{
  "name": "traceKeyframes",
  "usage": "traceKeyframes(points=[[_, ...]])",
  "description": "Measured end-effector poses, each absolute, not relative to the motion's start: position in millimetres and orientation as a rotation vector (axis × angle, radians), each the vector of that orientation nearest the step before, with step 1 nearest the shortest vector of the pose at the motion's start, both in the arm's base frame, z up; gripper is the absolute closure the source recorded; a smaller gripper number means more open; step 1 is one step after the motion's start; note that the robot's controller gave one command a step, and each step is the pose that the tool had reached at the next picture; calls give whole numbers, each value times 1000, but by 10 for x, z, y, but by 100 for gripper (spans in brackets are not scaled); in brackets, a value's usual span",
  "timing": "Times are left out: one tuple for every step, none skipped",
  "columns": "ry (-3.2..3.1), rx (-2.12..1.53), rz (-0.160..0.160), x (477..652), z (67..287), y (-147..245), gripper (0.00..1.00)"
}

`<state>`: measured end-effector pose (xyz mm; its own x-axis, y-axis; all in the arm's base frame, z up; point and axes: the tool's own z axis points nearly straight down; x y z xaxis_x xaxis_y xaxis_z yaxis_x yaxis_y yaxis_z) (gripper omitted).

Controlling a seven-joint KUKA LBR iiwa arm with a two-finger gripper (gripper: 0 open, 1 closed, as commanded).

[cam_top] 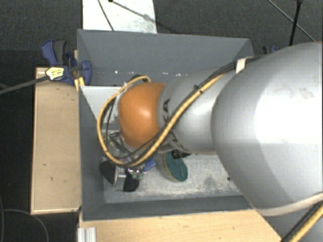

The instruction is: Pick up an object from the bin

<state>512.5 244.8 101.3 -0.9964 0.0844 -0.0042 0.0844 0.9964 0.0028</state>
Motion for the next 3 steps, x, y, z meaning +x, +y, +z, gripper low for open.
traceKeyframes(points=[[3099, 520, 0, 4886, 1000, 2334, 0], [3019, 833, 11, 4837, 726, 2308, 0], [2882, 1222, 13, 4821, 726, 2463, 0]])
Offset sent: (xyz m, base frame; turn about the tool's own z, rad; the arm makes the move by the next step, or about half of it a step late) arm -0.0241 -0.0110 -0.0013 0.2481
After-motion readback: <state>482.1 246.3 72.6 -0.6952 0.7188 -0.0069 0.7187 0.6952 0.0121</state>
